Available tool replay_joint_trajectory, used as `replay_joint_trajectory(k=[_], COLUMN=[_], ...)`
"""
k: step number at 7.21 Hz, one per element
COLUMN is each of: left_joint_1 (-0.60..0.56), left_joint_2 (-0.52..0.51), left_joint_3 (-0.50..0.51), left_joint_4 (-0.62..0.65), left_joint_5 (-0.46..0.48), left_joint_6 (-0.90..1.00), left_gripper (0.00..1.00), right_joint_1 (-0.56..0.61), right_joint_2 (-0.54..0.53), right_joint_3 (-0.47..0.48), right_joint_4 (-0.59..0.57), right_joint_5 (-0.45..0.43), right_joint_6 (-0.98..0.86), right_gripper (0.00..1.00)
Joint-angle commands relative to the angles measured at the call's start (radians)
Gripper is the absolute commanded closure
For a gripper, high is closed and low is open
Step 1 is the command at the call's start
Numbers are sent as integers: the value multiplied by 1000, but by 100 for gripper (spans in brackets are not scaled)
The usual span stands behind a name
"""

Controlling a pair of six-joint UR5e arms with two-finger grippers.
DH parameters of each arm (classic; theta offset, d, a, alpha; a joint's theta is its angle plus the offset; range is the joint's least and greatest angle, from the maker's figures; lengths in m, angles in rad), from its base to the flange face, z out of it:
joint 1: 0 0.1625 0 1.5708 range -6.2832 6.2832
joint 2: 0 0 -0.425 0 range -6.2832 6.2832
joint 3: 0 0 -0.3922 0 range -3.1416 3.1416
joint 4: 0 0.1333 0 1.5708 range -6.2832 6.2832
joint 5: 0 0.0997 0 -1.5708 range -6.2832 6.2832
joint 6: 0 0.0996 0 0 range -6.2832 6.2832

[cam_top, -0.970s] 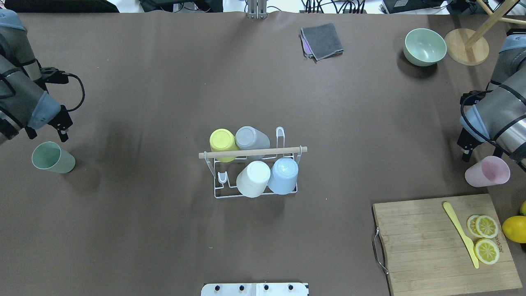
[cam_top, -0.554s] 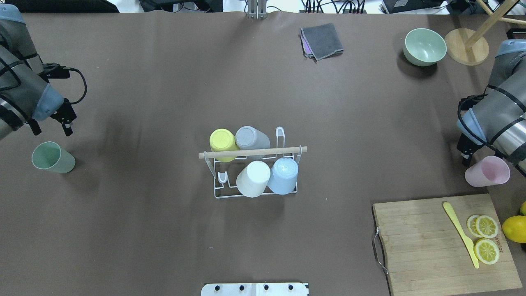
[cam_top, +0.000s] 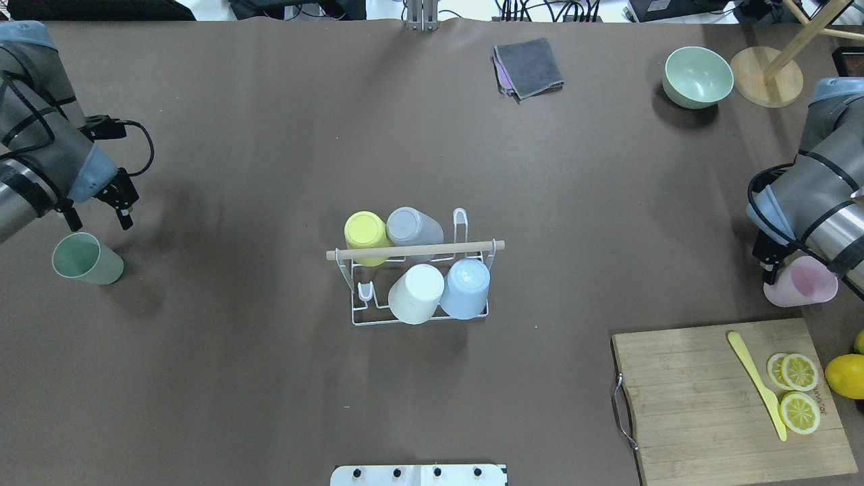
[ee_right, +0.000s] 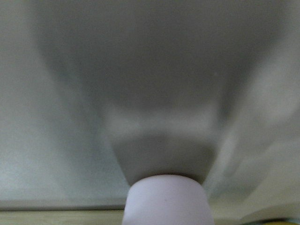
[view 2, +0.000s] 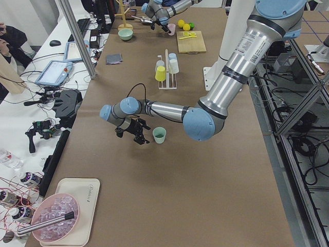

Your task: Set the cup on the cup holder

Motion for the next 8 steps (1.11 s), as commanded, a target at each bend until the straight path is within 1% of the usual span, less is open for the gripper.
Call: replay_joint_trajectory(k=[1,2,4,5,6,7,8], left_joint_1=[32,44,46,44,46,47,56], left_joint_2=[0,2,6,9,9,9,9], left_joint_3=[7,7,5,5,5,5,4], left_joint_4=[27,63,110,111,120,124,140], left_joint_5=[-26,-28,-25,-22,-20,-20,-20], left_joint_6=[24,82,129,132,132,133,133], left_gripper=[2,2,2,2,2,2,2], right_joint_1=[-13,-15,-30,-36,-39,-44,-44], right_joint_2=[0,2,2,0,0,0,2], right_joint_3=[-13,-14,-19,-26,-30,-31,-31], right_joint_4=[0,-2,-2,-2,-2,-2,0], right_joint_5=[0,0,0,0,-2,-2,0], right_joint_6=[3,5,6,7,5,5,6], right_gripper=[10,14,33,39,50,63,70])
